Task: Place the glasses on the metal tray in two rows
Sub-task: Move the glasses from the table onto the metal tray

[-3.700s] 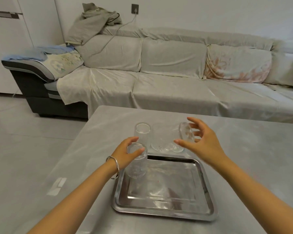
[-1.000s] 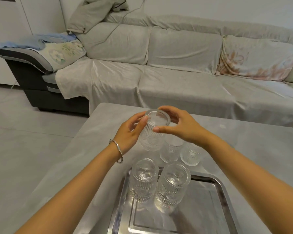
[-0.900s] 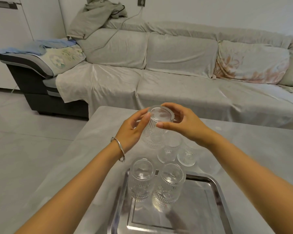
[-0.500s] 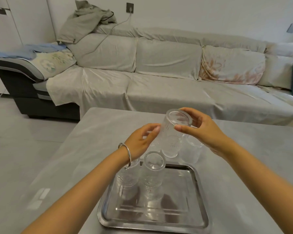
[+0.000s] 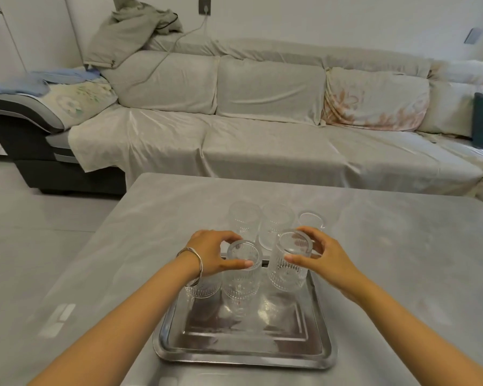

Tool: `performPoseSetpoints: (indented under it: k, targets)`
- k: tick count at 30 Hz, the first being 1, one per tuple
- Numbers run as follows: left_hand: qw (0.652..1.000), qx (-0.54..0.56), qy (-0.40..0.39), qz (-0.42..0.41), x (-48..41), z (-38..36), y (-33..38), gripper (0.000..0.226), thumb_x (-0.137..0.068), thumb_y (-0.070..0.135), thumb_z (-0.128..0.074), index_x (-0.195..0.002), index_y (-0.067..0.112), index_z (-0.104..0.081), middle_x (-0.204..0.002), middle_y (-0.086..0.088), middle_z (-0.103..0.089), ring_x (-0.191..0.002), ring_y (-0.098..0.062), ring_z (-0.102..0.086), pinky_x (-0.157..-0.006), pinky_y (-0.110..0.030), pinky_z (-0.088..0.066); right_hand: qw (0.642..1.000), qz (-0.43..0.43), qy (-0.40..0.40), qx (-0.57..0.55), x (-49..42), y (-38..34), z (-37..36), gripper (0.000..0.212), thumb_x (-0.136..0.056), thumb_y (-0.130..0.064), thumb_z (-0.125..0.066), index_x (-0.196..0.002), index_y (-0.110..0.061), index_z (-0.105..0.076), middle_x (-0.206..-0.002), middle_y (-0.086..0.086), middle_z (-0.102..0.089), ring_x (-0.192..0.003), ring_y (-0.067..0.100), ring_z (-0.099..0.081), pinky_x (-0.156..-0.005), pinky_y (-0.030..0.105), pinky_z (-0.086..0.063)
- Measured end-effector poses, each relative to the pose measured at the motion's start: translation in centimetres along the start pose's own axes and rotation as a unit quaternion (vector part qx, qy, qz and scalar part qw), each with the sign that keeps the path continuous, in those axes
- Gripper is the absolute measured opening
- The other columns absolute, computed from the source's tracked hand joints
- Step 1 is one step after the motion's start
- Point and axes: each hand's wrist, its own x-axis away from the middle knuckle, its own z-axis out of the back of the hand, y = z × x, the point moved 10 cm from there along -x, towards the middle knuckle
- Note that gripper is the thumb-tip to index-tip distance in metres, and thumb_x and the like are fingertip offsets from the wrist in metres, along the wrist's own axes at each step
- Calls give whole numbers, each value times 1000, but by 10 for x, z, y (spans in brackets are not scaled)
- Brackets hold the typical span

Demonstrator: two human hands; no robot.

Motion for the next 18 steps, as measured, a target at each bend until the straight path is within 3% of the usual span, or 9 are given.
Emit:
performPoseSetpoints:
  k: [2,8,13,18]
  targets:
    - [1000,5,6,-3,0,-1,-1,70,-53,80,-56,-111,40,-57,-115,14,-65,-109,-14,-56,-100,-37,-41,1000,-8,-4,-2,2,8,-7,78,-50,-47,-83,-121,-27,-55,-119,-5,-63,-111,12,-60,-95,32,-52]
    - [1000,9,15,5,-1,-1,-3,71,-53,81,-54,-112,42,-56,-116,15,-64,-109,-15,-55,-99,-38,-42,1000,-4,-4,-16,6,13,-19,66,-54,-39,-84,-114,-32,-56,-114,-9,-63,-104,5,-62,-76,13,-53]
    - [1000,5,16,9,1,-1,-3,72,-53,80,-54,-114,41,-55,-116,13,-65,-107,-14,-56,-98,-36,-42,1000,-13,-3,-21,7,18,-25,67,-63,-23,-85,-122,-21,-55,-117,-3,-63,-107,11,-62,-85,21,-54]
    - [1000,3,12,9,1,-1,-1,72,-54,80,-53,-114,40,-55,-116,14,-64,-109,-10,-55,-97,-34,-40,999,-25,-5,-28,10,24,-24,70,-64,-21,-85,-126,-19,-51,-122,-1,-61,-112,14,-59,-96,30,-50]
